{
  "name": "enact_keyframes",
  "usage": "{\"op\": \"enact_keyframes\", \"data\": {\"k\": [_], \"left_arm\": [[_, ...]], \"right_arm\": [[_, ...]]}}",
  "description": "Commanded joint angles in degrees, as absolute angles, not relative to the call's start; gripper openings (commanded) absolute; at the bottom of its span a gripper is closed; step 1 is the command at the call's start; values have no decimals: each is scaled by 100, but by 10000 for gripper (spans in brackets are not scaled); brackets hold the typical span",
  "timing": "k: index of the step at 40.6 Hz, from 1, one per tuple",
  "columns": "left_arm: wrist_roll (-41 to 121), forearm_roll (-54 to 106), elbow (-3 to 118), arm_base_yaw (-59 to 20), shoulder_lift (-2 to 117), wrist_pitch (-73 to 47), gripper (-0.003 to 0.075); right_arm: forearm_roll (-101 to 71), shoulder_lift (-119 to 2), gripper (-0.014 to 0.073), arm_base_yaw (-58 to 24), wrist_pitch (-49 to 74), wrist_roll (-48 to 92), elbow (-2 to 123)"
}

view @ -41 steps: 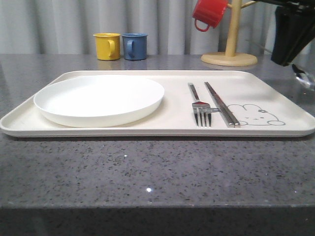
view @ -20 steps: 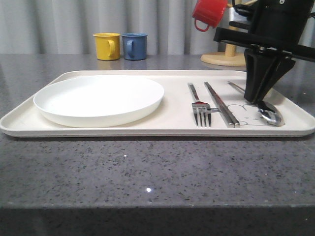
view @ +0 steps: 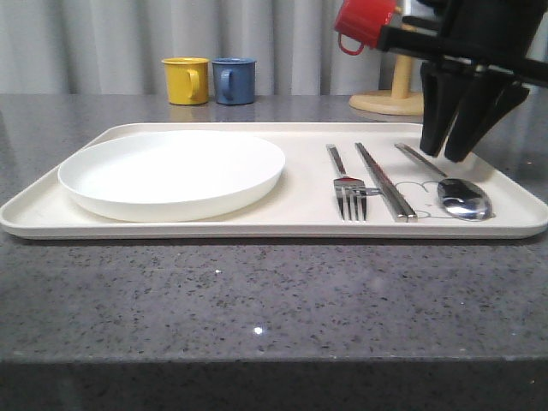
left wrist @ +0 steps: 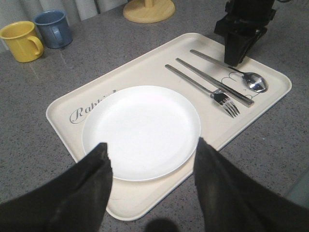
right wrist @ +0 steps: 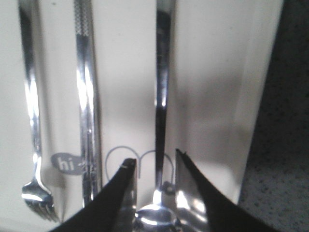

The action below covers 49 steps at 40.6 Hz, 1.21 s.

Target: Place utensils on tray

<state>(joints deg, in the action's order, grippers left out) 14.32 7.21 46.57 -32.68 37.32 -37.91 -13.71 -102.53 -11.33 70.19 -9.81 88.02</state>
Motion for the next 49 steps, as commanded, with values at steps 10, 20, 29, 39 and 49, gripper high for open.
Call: {"op": "enact_keyframes", "data": {"k": [10, 20, 29, 39, 49], "left_arm": [[1378, 810, 4813, -3310, 3724, -3351, 365], [1378, 810, 4813, -3310, 3724, -3351, 365], [1378, 810, 4813, -3310, 3724, -3351, 365], [1378, 810, 4813, -3310, 3724, -3351, 365], [1378, 810, 4813, -3310, 3724, -3351, 365]], "right_arm": [[-1346, -8334, 250, -1137, 7473, 0, 8834], [-1325, -6823, 250, -1137, 7323, 707, 8288], [-1325, -5292, 249, -1137, 6748, 888, 7311], [-1153, -3708, 244, -1643, 6658, 933, 6228], [-982, -2619, 244, -1685, 6240, 926, 5468]]}}
